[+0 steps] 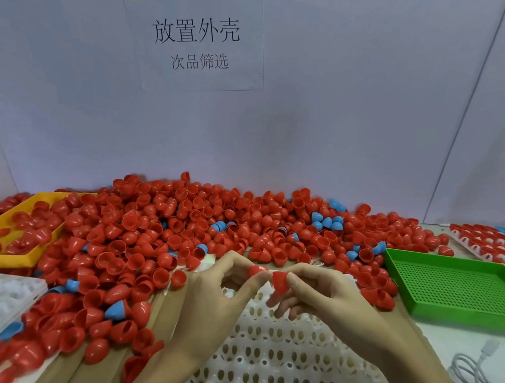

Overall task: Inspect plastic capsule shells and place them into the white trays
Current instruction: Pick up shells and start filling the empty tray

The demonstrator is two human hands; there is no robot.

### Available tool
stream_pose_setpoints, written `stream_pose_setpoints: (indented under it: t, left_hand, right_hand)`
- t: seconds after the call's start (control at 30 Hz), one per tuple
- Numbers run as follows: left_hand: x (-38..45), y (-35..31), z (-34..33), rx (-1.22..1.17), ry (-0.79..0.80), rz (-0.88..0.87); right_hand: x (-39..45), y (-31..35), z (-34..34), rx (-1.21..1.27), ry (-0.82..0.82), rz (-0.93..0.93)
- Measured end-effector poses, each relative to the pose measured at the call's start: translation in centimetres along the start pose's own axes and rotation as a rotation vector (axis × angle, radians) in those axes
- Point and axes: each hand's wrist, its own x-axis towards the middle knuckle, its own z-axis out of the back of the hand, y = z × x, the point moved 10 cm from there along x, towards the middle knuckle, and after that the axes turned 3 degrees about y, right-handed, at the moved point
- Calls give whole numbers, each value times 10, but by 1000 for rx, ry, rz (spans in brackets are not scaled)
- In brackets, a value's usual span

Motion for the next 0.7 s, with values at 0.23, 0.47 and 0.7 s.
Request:
stream_pose_setpoints:
  t: [0.23, 0.47, 0.7]
  left_hand:
    - [3, 8, -10, 39, 93, 46]
    - [7, 19, -19, -108, 275, 167]
    - [33, 27, 45, 401, -28, -14]
  right_hand:
    - [1, -2, 5, -57, -56, 0]
    - [3, -7, -2, -184, -37, 27]
    - [1, -5, 13, -339, -104, 10]
